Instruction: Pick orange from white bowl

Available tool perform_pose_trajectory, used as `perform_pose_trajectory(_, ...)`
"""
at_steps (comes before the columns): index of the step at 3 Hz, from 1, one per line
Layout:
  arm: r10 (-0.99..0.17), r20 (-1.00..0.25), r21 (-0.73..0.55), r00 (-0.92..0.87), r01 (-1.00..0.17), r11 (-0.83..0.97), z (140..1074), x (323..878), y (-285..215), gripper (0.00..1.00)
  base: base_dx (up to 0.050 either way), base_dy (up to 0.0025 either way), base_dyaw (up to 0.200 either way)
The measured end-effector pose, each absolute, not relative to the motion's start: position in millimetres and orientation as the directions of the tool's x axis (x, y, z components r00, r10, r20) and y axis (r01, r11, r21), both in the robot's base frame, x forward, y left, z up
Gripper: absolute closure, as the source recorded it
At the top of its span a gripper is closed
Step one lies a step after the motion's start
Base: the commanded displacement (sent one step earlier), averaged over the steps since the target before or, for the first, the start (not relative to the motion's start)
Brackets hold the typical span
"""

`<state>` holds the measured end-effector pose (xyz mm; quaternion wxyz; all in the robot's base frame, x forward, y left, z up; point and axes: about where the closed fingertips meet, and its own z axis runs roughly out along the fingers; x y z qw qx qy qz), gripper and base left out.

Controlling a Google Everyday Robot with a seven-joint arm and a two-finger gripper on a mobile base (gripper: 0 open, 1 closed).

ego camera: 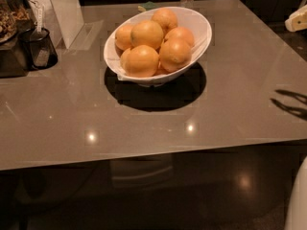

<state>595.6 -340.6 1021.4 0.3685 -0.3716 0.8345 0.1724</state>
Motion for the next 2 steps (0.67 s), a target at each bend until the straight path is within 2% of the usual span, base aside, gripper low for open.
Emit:
perform_pose_trajectory(1, -0.493, -0.743, 0.014, -0.452, -0.747, 0.664, 1021.4, 595.6, -340.6, 0.03, 0.000, 0.00000, 0.000)
perform_pose_trajectory(2, -0.493, -0.743, 0.014, -0.452, -0.747, 0.664, 1021.5, 595.7, -340.6, 0.00, 0.000, 0.00000, 0.000)
